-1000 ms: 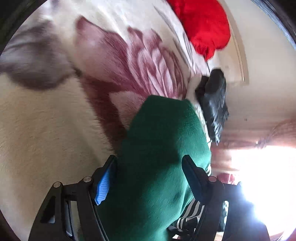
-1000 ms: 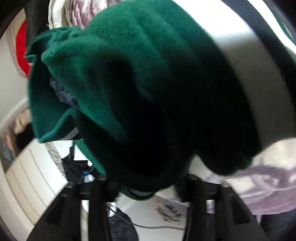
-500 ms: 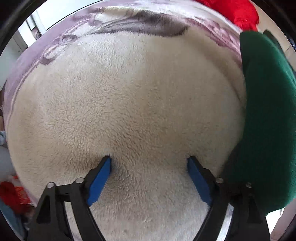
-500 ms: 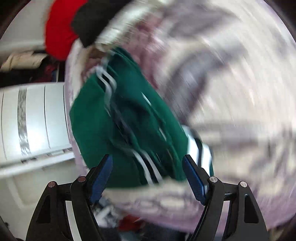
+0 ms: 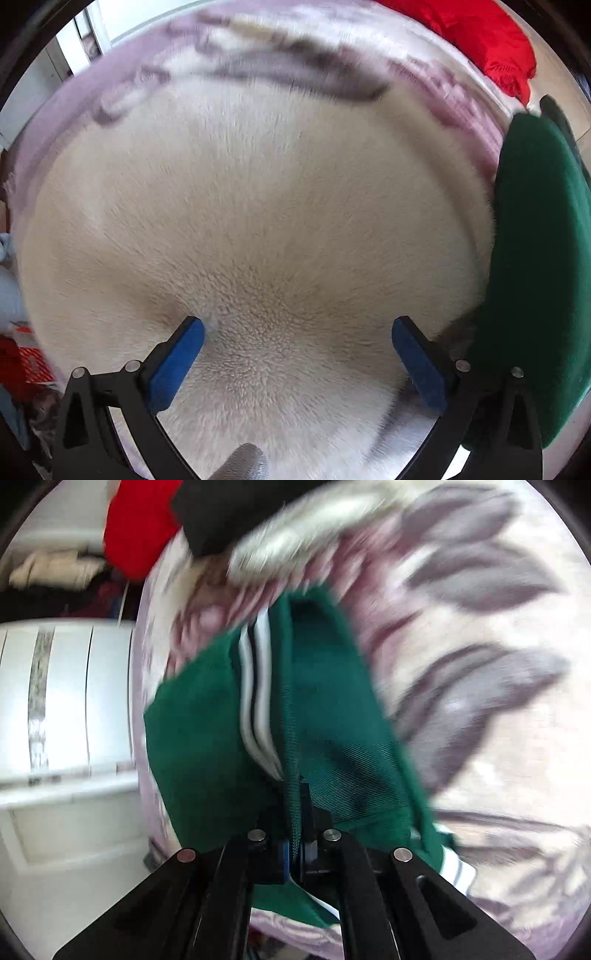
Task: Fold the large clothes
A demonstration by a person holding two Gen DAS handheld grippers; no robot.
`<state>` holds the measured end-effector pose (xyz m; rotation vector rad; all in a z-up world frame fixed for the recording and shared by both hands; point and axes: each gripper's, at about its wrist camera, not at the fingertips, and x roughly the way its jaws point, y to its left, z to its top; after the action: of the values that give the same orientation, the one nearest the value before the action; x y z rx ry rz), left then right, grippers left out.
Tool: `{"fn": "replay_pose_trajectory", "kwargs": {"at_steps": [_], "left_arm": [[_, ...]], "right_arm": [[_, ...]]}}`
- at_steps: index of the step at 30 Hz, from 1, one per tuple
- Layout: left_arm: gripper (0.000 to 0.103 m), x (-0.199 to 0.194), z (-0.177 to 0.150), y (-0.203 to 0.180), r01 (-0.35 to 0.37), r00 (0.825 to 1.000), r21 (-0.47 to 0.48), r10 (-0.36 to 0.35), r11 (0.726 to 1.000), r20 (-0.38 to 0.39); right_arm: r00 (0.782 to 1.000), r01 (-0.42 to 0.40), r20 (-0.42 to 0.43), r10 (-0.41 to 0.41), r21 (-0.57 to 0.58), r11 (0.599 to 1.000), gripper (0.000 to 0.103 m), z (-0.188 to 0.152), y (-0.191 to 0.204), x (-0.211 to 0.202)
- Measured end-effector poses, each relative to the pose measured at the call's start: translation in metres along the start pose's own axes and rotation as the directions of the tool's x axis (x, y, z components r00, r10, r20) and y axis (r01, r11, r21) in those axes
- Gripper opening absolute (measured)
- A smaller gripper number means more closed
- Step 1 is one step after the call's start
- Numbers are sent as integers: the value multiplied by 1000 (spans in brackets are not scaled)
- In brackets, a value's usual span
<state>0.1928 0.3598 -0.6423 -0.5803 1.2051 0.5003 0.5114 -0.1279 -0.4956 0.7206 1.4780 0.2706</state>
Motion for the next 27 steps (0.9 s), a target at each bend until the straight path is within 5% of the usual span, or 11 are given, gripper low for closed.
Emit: {"fn": "replay_pose_trajectory", "kwargs": {"at_steps": [4, 7, 9, 12, 14, 16, 17, 23, 25, 27], "left_arm": [[103, -38, 19, -27, -5, 997, 76, -1, 997, 80], [103, -46, 40, -52, 45, 995, 112, -55, 993, 87], [103, -48, 47, -70, 65, 992, 153, -80, 986, 92], [103, -46, 43, -88, 97, 989, 250, -122, 963, 85], [103, -39, 39, -104, 114, 988, 300, -139, 947, 61], [103, -33, 35, -115, 120, 990, 308, -138, 944, 40], [103, -31, 36, -117, 137, 988, 302, -150, 944, 23], [103, -24, 35, -133, 236, 972, 271, -231, 933, -51], [103, -20, 36, -142, 233, 973, 289, -223, 929, -66], [103, -22, 36, -149, 202, 979, 325, -193, 924, -59]], "right_arm": [[992, 126, -29, -126, 22, 992, 2, 2, -32, 9], [990, 38, -140, -29, 67, 997, 13, 11, -38, 42], [986, -18, -165, 31, 76, 997, 51, 11, -34, 41], [982, -84, -167, 94, 63, 994, 86, 0, -31, 34], [972, -77, -223, 79, 17, 997, 83, -12, -34, 50], [972, -17, -233, 6, -45, 999, 10, -22, -36, 60], [970, -34, -242, 26, -26, 999, 5, -26, -39, 62], [998, -15, -63, 17, 31, 999, 2, -40, -37, -10], [994, 77, -83, -72, 58, 995, 2, -41, -60, 9], [976, 109, -201, -88, 97, 989, 2, -40, -88, 51]]}}
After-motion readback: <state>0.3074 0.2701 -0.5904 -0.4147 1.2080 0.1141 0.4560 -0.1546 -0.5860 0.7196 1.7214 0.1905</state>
